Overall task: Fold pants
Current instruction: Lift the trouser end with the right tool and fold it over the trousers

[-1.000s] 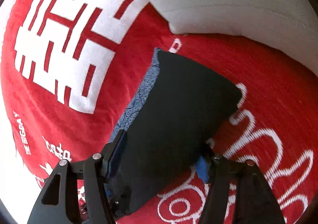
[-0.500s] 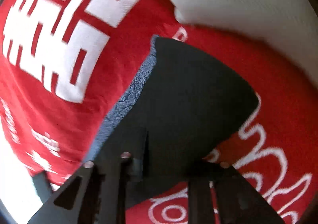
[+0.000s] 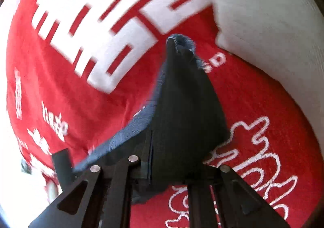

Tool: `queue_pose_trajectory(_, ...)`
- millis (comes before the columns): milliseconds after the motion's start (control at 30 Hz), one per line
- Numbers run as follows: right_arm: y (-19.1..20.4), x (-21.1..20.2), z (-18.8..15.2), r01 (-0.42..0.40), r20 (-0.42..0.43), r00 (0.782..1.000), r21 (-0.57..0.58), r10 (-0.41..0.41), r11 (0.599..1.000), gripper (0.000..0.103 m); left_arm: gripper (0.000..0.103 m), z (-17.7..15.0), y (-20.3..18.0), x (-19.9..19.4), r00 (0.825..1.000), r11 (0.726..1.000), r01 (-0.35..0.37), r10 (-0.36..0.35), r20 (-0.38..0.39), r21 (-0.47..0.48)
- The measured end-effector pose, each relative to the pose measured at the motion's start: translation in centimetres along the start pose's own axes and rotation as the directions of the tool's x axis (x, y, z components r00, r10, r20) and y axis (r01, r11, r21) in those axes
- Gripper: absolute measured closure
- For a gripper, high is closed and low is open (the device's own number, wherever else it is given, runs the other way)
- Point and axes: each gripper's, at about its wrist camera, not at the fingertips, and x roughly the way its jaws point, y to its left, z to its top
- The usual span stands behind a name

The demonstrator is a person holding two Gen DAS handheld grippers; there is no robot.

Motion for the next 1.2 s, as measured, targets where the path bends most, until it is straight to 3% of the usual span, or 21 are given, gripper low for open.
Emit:
queue_pose_trajectory(67, 2.1, -0.3, -0.2, 0.025, 0.005, 1.0, -0.084, -0.025, 0.996, 0.091, 0.021, -0.1, 0.4, -0.2, 1.0, 1.0, 0.023, -0.023, 0.001, -0.008)
queue_pose_trajectory(167, 5.7, -0.8, -0.5, 0.076, 0.031, 0.997, -0.218, -0.07, 0.973, 0.091, 0.022, 0.2, 3.3, -0.4, 0.99, 0.985, 0.128, -0.134, -0.045, -0.113)
queue_pose_trajectory(300, 10.3, -1.2, -1.4, 0.14, 0.065, 0.99, -0.354, -0.125, 0.925, 0.091, 0.022, -0.8, 8.3, -2.9, 0.986, 0.971, 0.159, -0.167, -0.029, -0.177)
queue_pose_trajectory(500, 17.8, 0.2, -4.9, 0.232, 0.112, 0.973, -0.528, -0.204, 0.817, 0.091, 0.022, -3.4, 18.2, -5.8, 0.994, 0.97, 0.099, -0.105, -0.017, -0.221)
queue_pose_trajectory(733, 24.6, 6.2, -11.4, 0.318, 0.134, 0.942, -0.656, -0.309, 0.684, 0.091, 0.022, -5.5, 27.8, -5.4, 0.999, 0.946, -0.02, 0.003, -0.054, -0.322)
queue_pose_trajectory(933, 27.5, 14.4, -18.6, 0.395, 0.147, 0.877, -0.762, -0.457, 0.513, 0.086, 0.022, -6.0, 34.1, -4.0, 0.995, 0.917, -0.082, 0.052, -0.088, -0.39)
queue_pose_trajectory(1000, 27.7, 16.2, -20.9, 0.446, 0.201, 0.839, -0.786, -0.505, 0.428, 0.079, 0.022, -6.2, 35.2, -3.9, 0.995, 0.918, -0.089, 0.061, -0.084, -0.387)
queue_pose_trajectory(1067, 28.2, 16.8, -22.9, 0.5, 0.292, 0.798, -0.81, -0.527, 0.308, 0.071, 0.022, -6.4, 36.0, -4.1, 0.995, 0.92, -0.086, 0.059, -0.082, -0.382)
queue_pose_trajectory(1133, 28.5, 16.0, -23.8, 0.472, 0.283, 0.819, -0.828, -0.5, 0.303, 0.058, 0.022, -6.6, 36.3, -4.1, 0.995, 0.924, -0.076, 0.047, -0.085, -0.375)
queue_pose_trajectory(1167, 28.5, 15.0, -24.1, 0.429, 0.251, 0.846, -0.844, -0.471, 0.321, 0.049, 0.022, -6.6, 36.3, -4.3, 0.996, 0.926, -0.069, 0.04, -0.086, -0.372)
queue_pose_trajectory(1200, 28.4, 14.1, -24.2, 0.394, 0.22, 0.864, -0.855, -0.452, 0.337, 0.045, 0.022, -6.7, 36.1, -4.7, 0.996, 0.929, -0.058, 0.028, -0.086, -0.366)
